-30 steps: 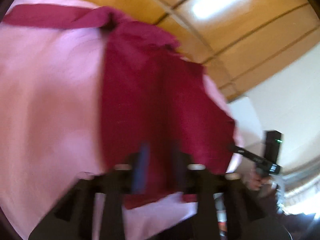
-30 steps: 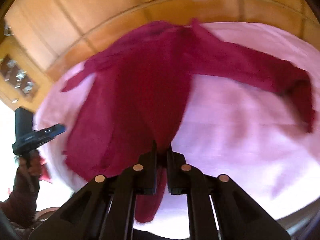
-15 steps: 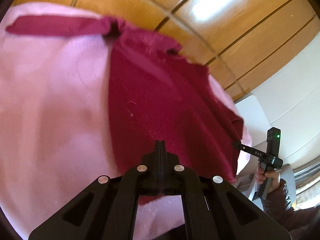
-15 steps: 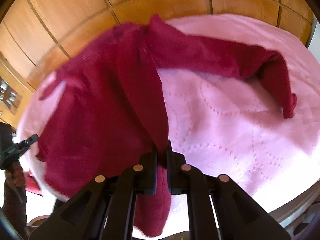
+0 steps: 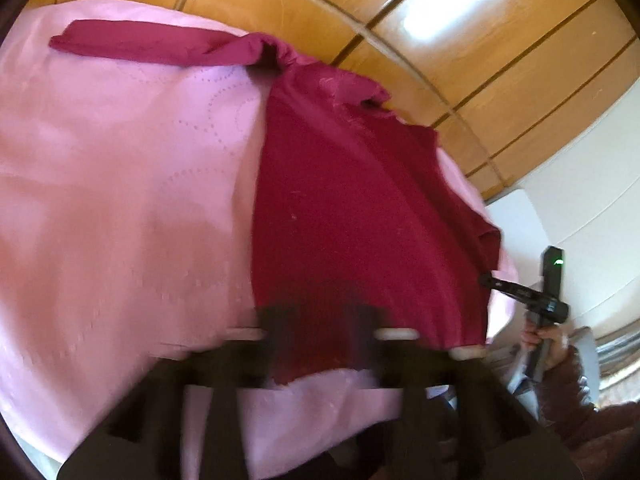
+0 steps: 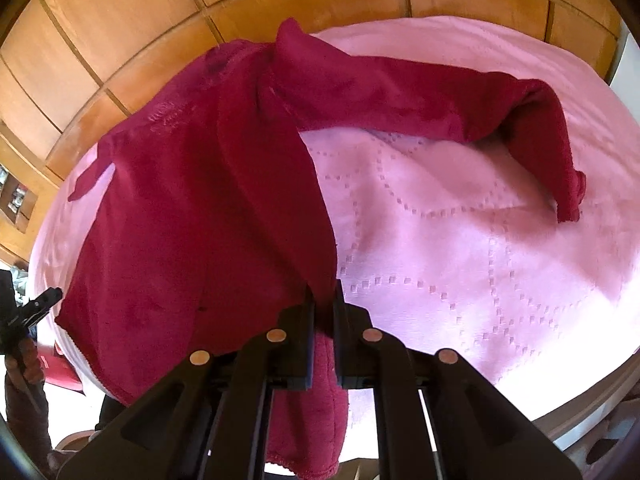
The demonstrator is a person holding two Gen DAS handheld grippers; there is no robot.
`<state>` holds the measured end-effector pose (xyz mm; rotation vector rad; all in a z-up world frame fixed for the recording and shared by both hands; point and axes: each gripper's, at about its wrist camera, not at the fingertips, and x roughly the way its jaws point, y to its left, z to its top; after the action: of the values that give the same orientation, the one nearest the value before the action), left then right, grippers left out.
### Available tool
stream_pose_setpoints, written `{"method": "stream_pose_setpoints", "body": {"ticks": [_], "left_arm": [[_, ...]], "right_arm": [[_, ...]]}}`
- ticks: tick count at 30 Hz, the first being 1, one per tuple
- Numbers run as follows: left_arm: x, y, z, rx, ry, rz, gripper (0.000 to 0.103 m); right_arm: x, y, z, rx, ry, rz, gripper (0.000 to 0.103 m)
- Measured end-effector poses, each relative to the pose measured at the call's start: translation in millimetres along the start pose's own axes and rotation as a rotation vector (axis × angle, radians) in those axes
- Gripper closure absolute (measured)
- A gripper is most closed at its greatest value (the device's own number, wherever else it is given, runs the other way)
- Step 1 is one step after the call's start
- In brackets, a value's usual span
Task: Fold small clothes
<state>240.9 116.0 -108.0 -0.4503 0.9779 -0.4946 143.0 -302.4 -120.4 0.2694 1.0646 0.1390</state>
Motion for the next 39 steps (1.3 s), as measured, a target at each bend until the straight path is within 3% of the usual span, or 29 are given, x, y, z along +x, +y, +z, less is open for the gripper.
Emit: {"method": "stream_pose_setpoints", "body": {"ticks": [3,5,6,7,14,18,20,21,22,23,25,28,31,33,36,39], "left_arm": [[15.1,1.4,0.1,-0.022,0.025,-0.036,0.04],[26.1,-2.2,-1.2,0.004,0.037,-0.005,0.065],[31.2,-3.2,-1.4,0.016,0.053,-0.009,0.085],[34.0,-3.8,-2.0,0.022,0.056,-0.005,0.093],[-16.7,-8.9,-18.1,0.063,0.01,0.011,0.097],[-19.3,-5.0,-49.3,0.041,0.072,0.063,0.097],[-12.3,-4.2,-55.4,0.019,0.1,0.045,0.097],[-10.9,-3.9,-54.1,0.006,0.096,0.049,0.094],[-11.9,-1.7,-49.3,-0.019,0.083,0.045,0.081],[-16.7,1.4,-41.4,-0.041,0.055,0.03,0.074],[-30.7,9.5,-25.9,-0.057,-0.025,0.075,0.056],[-45.4,41.4,13.0,-0.143,-0.131,0.203,0.055],[-58.2,74.9,49.7,-0.211,-0.23,0.318,0.055],[-64.8,100.7,76.5,-0.286,-0.276,0.355,0.051],[-68.0,130.3,115.7,-0.32,-0.328,0.433,0.042],[-61.5,156.2,147.2,-0.33,-0.325,0.509,0.035]], "right_arm": [[4.4,4.0,1.3,-0.003,0.007,-0.012,0.096],[3.6,0.4,1.4,0.001,0.009,-0.012,0.096],[3.9,-0.4,1.9,0.003,0.009,-0.012,0.096],[3.1,-0.6,1.7,0.001,0.009,-0.012,0.096],[-16.0,16.0,-9.5,-0.09,-0.006,0.044,0.097],[11.9,16.2,-22.4,-0.113,0.077,0.003,0.096],[13.3,12.4,-21.5,-0.102,0.079,-0.004,0.092],[10.6,10.7,-19.2,-0.1,0.074,-0.028,0.076],[7.3,9.9,-16.9,-0.11,0.063,-0.062,0.066],[3.0,10.1,-14.8,-0.12,0.048,-0.085,0.054],[-8.2,12.7,-8.2,-0.124,0.007,-0.091,0.052],[-15.9,30.4,2.7,-0.122,-0.059,-0.046,0.042],[-4.9,68.5,7.5,-0.178,-0.068,0.03,0.041],[7.8,99.2,9.1,-0.244,-0.06,0.079,0.041],[31.7,144.7,9.9,-0.336,-0.048,0.134,0.04],[51.7,177.3,6.8,-0.391,-0.026,0.162,0.04]]}}
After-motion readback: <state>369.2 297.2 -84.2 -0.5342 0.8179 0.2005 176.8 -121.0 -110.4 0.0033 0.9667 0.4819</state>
